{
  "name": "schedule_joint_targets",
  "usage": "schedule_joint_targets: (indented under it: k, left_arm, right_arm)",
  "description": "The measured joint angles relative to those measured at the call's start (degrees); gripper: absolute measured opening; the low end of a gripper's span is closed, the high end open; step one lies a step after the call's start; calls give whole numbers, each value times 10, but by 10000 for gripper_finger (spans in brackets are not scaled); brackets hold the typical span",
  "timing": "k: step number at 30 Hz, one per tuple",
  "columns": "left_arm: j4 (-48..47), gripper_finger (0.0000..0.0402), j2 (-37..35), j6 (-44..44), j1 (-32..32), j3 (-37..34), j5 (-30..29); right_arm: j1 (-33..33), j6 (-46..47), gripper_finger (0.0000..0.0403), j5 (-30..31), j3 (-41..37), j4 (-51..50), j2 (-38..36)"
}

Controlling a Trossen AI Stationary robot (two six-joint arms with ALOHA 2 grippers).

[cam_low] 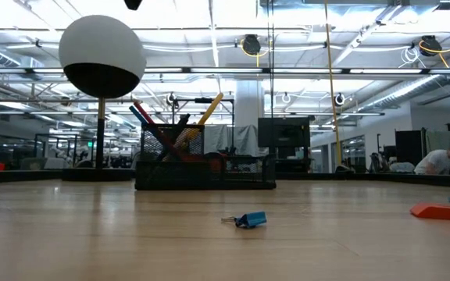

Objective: Pick and place office supplies into organizer
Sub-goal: Put the orange eraser into the black organizer

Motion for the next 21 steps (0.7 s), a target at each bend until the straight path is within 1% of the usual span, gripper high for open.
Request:
schedule_joint_targets:
  k: [7,12,17,21]
  left_arm:
    - [5,161,4,-31,-71,0,-104]
    - [8,161,5,-53,-115,0,-170]
    - [8,161,18,-77,-148,0,-206]
    - [10,161,37,-97,-162,0,-208]
  right_arm:
    - [53,2,155,57,0,-136,-7]
    - [85,3,155,75,0,-199,-1]
    - [108,12,155,99,0,-245,4]
    - [129,50,155,126,0,-305,7]
